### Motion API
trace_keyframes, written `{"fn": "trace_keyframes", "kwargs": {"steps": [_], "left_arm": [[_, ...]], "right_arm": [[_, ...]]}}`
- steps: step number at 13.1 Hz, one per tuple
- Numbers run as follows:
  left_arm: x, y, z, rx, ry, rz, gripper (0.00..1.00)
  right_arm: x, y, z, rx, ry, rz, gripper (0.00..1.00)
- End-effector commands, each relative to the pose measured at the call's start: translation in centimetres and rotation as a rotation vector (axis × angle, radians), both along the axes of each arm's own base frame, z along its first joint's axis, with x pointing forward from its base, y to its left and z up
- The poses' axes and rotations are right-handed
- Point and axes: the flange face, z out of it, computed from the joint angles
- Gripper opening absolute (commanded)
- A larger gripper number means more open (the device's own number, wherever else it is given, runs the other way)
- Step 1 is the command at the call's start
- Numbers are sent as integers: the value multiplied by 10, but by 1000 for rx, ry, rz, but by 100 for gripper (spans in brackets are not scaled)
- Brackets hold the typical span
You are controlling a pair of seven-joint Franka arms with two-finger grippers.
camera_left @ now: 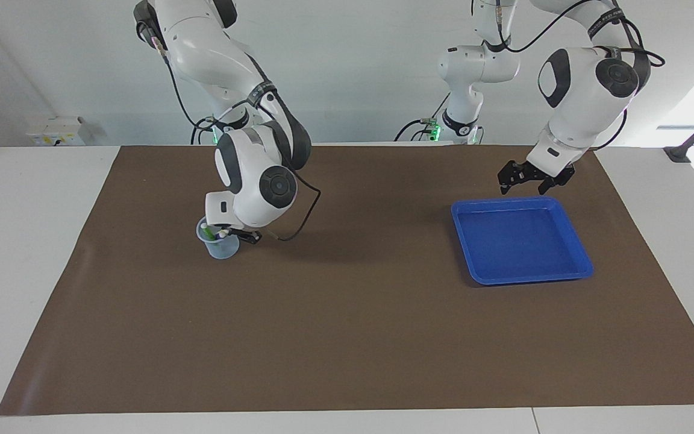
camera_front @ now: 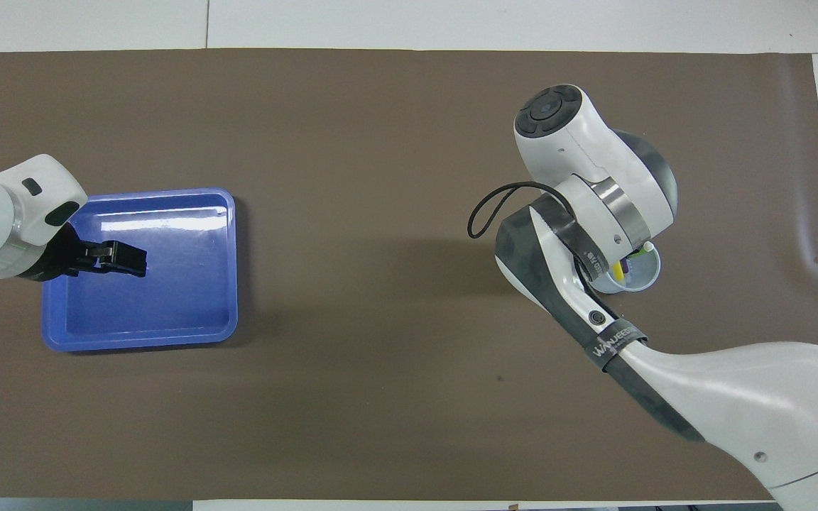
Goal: Right arm passes pens to left for tray arrangement
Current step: 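Pull a yellow pen from the clear cup with the right gripper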
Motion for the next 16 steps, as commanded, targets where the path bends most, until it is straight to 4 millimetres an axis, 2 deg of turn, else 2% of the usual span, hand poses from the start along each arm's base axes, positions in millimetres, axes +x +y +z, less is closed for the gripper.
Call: {"fn": "trace_keyframes", "kwargs": {"steps": [1,3,7,11,13,16], "left_arm": [[-3,-4,-2,13,-17,-2,100],[-2,-7,-1,13,-17,-5,100],[-3,-8,-1,10,-19,-2,100],[-3,-9,-2,3,-17,13,100],[-3,-9,-2,3,-15,13,100],[-4,-17,0,3,-19,12,100]], "right_arm": [[-6,-5,13,-26,-36,-14,0],[-10,-5,35,-24,-62,-14,0],[-27,-3,115,26,-159,-16,0],[-31,6,172,192,-192,-95,0],[-27,6,180,297,-181,-172,0],[-15,25,186,495,-233,-406,0]]}}
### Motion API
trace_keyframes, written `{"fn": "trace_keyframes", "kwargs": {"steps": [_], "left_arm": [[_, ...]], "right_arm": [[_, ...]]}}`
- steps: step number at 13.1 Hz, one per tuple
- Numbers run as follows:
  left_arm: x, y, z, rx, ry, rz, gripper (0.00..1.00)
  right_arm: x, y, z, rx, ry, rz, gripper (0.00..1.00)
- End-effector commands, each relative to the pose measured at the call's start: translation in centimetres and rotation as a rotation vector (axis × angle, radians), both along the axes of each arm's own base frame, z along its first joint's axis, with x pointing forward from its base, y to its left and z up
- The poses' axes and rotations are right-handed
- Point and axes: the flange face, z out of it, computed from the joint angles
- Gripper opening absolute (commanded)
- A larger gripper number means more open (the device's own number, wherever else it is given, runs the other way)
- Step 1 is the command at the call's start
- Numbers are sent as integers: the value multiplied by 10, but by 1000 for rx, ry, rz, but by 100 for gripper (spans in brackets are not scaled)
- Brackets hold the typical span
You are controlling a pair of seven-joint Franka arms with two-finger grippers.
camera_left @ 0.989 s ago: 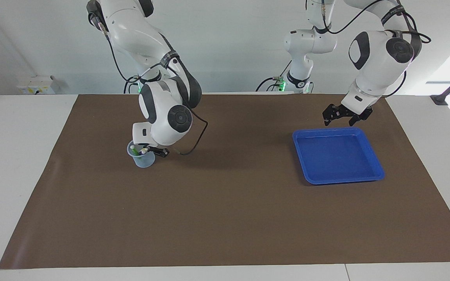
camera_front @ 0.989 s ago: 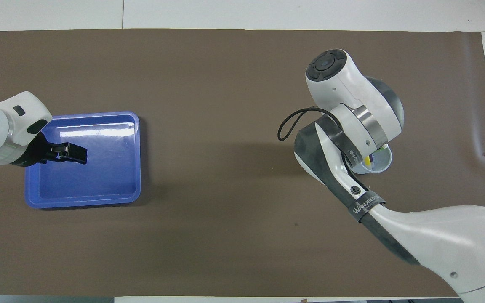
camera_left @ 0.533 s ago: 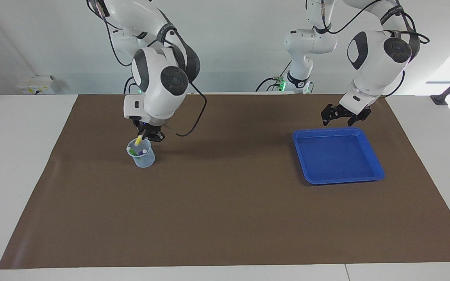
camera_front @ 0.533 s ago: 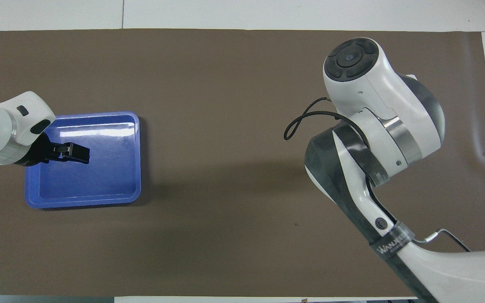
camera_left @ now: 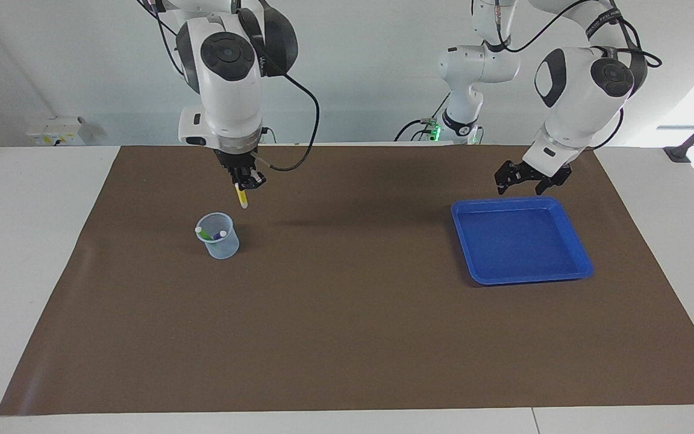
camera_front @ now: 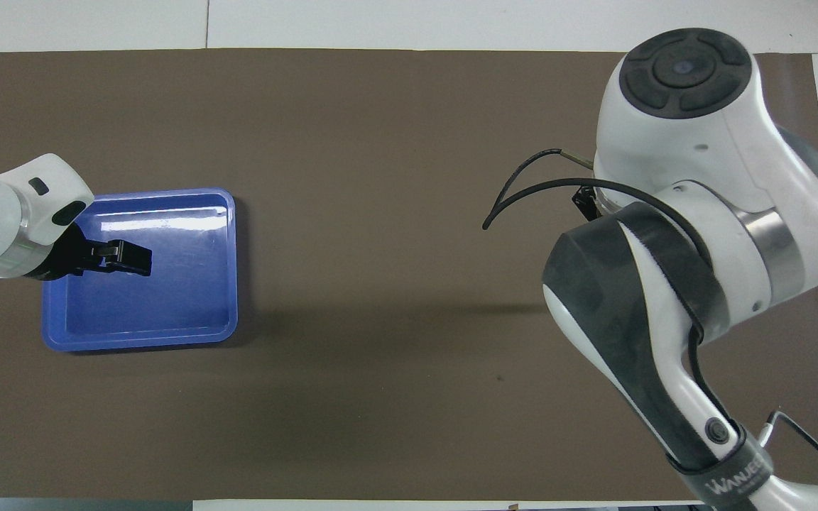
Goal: Right arm passes pens to left for tray arrangement
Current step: 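Carry the yellow pen toward the left gripper while the left gripper approaches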
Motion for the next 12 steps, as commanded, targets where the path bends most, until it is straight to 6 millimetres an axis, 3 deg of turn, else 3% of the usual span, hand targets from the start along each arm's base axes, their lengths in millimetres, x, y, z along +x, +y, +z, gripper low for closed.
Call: {"fn": "trace_keyframes", "kwargs": {"steps": [1,2,8,10,12], "left_arm": [[-4,-13,-1,5,-13,30,100],[-8,-28,-1,10,-9,55,100],[-17,-43,2,3,34,217,100],[-17,-45,15,-100,63,401,100],[-17,-49,44,-170,84,661,100]], "right_arm": [[16,17,6,183,-26,-206,0],[19,24,9,243,-27,-286,0],[27,65,28,651,106,-617,0],[26,74,30,708,151,-692,0],[20,97,29,761,182,-740,0]]}}
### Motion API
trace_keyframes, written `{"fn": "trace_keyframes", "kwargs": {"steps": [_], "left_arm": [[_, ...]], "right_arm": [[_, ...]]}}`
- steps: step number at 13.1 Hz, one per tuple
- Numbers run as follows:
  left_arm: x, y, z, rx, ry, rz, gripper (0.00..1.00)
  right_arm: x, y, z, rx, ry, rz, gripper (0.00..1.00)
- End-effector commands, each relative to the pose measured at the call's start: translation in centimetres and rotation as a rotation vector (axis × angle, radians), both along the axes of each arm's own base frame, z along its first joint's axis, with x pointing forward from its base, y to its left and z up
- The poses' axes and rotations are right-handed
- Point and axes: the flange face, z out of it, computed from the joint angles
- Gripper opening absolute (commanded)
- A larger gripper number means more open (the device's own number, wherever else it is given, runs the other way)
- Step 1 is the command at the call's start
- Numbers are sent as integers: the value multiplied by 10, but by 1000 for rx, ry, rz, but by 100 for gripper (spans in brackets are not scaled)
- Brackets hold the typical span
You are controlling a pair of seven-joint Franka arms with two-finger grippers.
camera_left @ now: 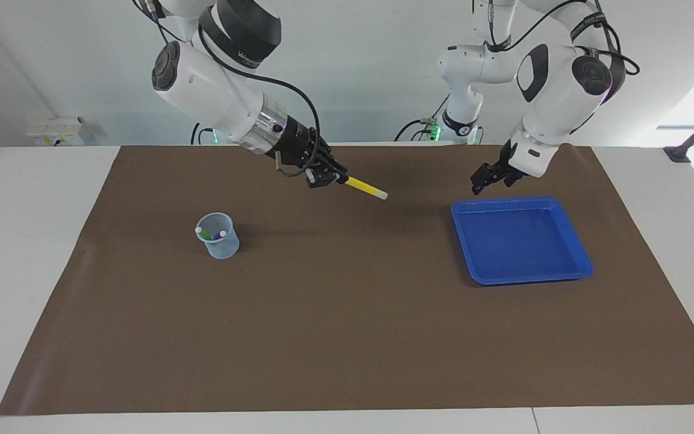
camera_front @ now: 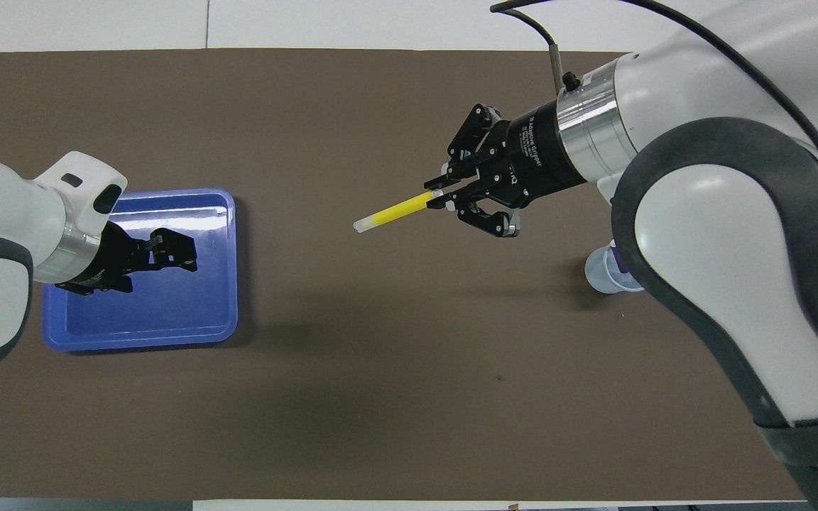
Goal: Right arm passes pens to left for tray arrangement
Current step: 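Carry the yellow pen toward the left gripper while the left gripper approaches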
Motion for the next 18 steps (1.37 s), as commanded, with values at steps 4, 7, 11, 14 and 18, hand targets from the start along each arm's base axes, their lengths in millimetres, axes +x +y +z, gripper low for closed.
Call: {"fn": "trace_keyframes", "kwargs": {"steps": [4,7,11,14,18], "left_arm": [[-10,-21,67,-54,78,663,100],[-6,-33,89,-77,102,995,100],[-2,-44,95,-115,204,1385,100],[-4,-53,101,-130,267,1555,100],[-5,-70,105,-221,290,1558,100]], "right_arm": [[-8,47,-21,120,52,-60,0],[-14,62,-22,140,60,-43,0],[-21,73,-19,172,85,-25,0],[-26,81,-17,184,91,-14,0],[-28,83,-17,185,89,-11,0]]}}
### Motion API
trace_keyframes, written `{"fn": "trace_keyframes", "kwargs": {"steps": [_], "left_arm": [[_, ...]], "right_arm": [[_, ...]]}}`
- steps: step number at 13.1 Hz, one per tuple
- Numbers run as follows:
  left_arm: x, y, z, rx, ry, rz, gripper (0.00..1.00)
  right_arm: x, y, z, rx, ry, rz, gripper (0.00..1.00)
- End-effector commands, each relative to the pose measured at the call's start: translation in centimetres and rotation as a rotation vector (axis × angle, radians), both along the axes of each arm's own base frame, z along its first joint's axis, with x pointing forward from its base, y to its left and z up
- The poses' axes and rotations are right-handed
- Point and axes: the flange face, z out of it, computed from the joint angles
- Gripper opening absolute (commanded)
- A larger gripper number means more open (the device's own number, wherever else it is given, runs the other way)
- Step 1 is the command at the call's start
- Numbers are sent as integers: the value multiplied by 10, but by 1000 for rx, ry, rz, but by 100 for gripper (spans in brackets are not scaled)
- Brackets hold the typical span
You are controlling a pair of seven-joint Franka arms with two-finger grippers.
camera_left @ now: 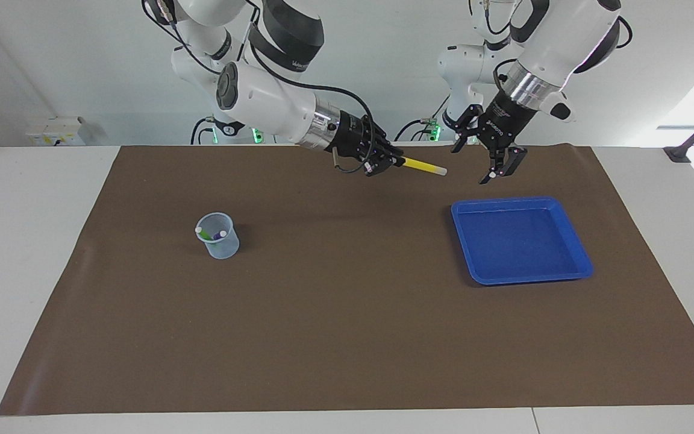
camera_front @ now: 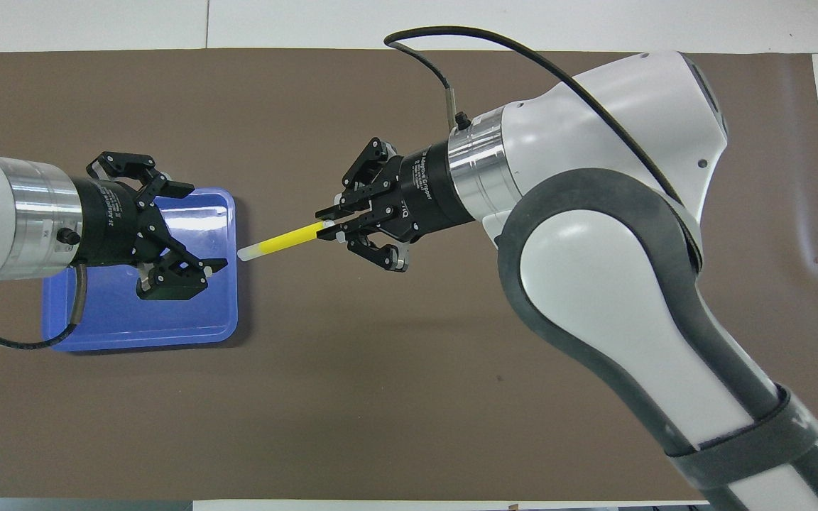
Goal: Right arm passes pens to left for tray arrangement
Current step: 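Carry the yellow pen toward the left gripper while the left gripper approaches, then close the left gripper on the yellow pen and open the right gripper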
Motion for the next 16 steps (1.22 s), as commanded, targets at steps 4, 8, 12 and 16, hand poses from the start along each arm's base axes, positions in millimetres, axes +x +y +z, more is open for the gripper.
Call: {"fn": "trace_keyframes", "kwargs": {"steps": [4,8,12,16], "left_arm": [[-4,-36,-8,-61,-106,-14,100],[-10,-44,-19,-68,-125,-60,99],[-12,-45,-19,-67,-121,-66,95],[-17,-53,-18,-68,-117,-86,86]], "right_arm": [[-5,8,4,24,14,-10,0],[-4,8,4,25,10,-16,0],[-4,8,4,25,10,-16,0],[-5,8,4,25,13,-16,0]]}}
